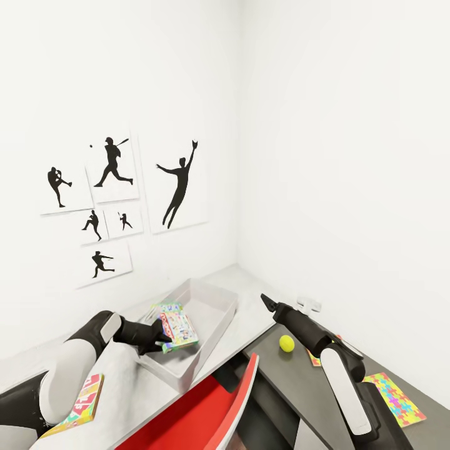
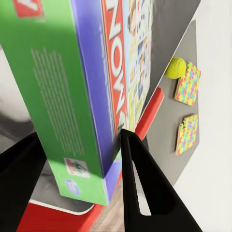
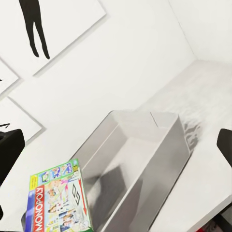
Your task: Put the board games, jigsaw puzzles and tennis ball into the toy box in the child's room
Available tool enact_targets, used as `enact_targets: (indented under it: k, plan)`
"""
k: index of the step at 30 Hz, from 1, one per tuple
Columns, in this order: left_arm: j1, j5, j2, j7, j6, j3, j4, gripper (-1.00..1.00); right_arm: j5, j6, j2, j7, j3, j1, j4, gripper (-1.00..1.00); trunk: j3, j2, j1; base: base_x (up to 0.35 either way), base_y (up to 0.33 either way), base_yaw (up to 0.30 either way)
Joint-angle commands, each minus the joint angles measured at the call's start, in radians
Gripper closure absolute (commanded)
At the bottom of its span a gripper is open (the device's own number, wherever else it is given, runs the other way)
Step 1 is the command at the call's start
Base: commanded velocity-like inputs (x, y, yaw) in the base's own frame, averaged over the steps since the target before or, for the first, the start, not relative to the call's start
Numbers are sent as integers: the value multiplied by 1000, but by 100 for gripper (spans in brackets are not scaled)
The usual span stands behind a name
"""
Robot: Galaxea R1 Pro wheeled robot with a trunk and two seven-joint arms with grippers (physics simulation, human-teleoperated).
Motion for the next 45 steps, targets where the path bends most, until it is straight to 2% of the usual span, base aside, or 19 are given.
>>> enact_targets:
  k: [1,14,19,22,26,32,38,45]
  plan:
    - [0,6,0,6,6,3,4,100,-3,4,0,1,0,0,0,-100,0,-1,0,0,0,0]
    - [-2,8,-1,17,6,19,21,100,-3,4,0,1,0,-1,5,-100,0,-1,0,0,0,0]
    - [-2,7,0,18,6,109,41,100,-3,4,-1,1,0,-1,5,-100,0,-1,0,0,0,0]
    - [-2,7,0,29,6,141,45,100,-3,4,-1,1,0,-1,5,-100,0,-1,0,0,0,0]
    - [-2,7,-1,61,6,155,47,100,-3,4,-1,1,0,-1,5,-100,0,-1,0,0,0,0]
    - [-2,8,-1,74,6,170,48,100,-3,4,-1,1,0,-1,6,-100,0,-1,0,0,0,0]
    - [-2,7,-1,98,6,226,48,100,-3,4,-1,1,0,-1,6,-100,0,-1,0,0,0,0]
    - [-2,7,-4,175,6,347,48,100,-3,4,-1,1,0,-1,6,-100,0,-1,0,0,0,0]
